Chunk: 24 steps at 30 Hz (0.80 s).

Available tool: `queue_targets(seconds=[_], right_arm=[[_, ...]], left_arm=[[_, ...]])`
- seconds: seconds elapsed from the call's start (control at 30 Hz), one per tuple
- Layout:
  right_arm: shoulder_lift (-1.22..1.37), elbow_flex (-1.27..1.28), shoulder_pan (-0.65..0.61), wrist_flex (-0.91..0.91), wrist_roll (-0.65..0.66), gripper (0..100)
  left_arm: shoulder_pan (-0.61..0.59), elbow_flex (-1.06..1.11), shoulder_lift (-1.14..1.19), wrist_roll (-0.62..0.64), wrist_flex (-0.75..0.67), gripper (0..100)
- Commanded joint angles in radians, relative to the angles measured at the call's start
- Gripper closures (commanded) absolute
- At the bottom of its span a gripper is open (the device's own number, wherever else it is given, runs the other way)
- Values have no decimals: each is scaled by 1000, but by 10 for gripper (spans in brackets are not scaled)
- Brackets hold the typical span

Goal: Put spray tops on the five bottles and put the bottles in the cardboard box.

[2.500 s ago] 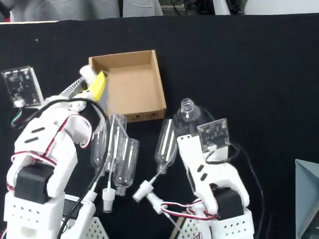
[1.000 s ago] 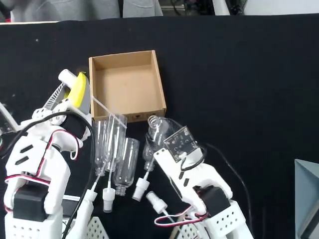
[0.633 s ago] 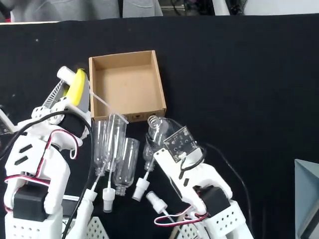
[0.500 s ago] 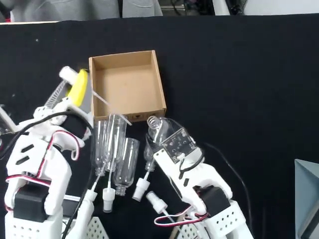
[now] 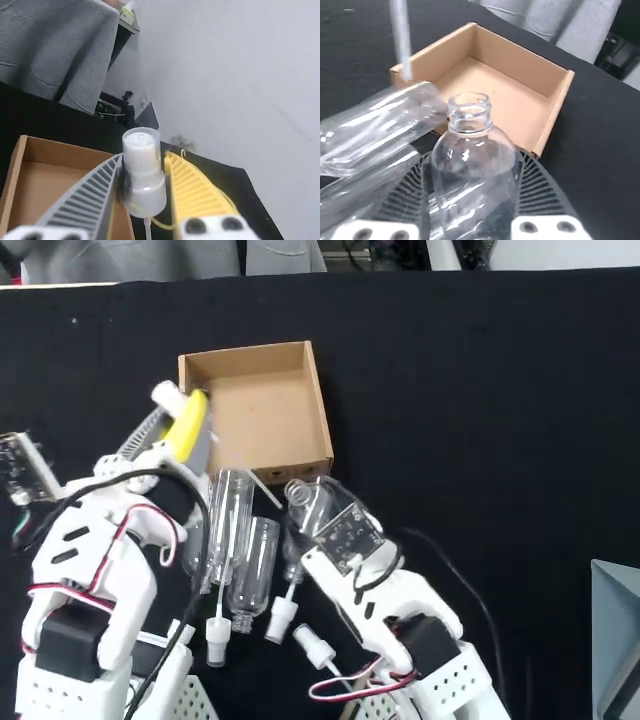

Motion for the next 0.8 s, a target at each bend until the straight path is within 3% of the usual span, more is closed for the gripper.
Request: queue_targets(seconds=[0.0,0.23,0.77], right_arm=[[-99,-16,-34,-29,11,917],[-99,-16,-37,-29,11,917],[-99,-16,-37,-29,11,917]], left_arm=[[88,-2,-11,-52,-26,971],[101,96,-11,-58,-160,971],[99,96,-11,-97,-173,972]])
